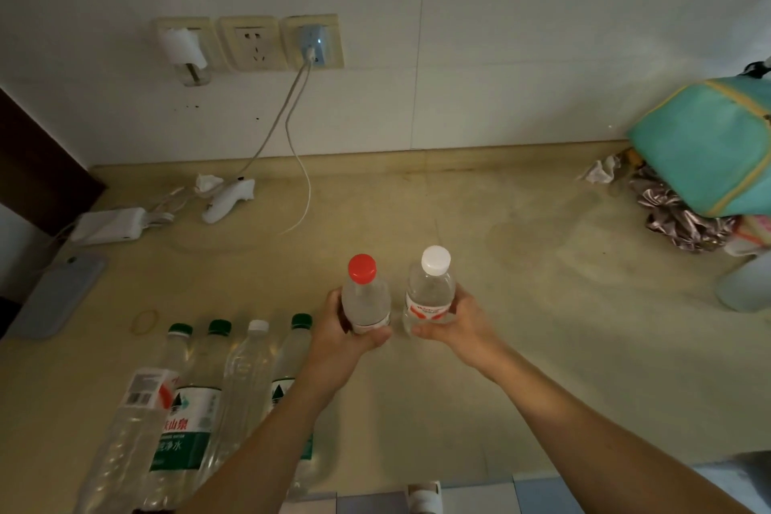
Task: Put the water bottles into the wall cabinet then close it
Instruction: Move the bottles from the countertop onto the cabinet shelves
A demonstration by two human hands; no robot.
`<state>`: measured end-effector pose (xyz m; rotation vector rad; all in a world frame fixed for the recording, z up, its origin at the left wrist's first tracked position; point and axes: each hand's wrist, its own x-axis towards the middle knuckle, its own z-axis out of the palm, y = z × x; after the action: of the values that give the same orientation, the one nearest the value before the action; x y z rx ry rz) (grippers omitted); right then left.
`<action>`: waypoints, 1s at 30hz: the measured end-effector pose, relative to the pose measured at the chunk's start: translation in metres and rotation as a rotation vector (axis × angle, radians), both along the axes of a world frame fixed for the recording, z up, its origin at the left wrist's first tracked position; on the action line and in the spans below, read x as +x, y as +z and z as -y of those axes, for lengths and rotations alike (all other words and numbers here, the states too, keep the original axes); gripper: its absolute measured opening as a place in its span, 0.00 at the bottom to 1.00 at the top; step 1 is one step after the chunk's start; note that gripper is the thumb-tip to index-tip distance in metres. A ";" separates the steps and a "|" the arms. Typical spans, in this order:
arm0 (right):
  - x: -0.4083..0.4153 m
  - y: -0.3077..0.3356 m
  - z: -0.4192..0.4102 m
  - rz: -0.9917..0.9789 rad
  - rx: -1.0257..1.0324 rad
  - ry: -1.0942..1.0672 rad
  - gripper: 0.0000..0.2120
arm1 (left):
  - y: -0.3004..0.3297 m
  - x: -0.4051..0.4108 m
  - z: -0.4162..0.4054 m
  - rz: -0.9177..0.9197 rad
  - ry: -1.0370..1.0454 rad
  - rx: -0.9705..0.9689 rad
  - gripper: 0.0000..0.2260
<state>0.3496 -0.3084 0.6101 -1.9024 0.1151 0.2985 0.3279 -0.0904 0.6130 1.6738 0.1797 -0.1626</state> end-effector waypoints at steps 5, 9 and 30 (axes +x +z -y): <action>-0.003 0.032 -0.006 0.067 0.060 -0.035 0.29 | 0.024 0.003 -0.009 0.054 0.029 -0.022 0.26; -0.005 0.089 -0.018 0.193 0.099 -0.044 0.29 | 0.079 0.013 -0.016 0.197 0.043 -0.075 0.24; -0.064 0.490 0.016 0.925 0.280 -0.113 0.28 | 0.501 -0.010 0.002 1.084 -0.123 -0.160 0.20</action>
<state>0.2859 -0.3242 1.1003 -1.5807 -0.4171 -0.6204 0.3184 -0.0925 1.1141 1.4092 -0.7300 0.6235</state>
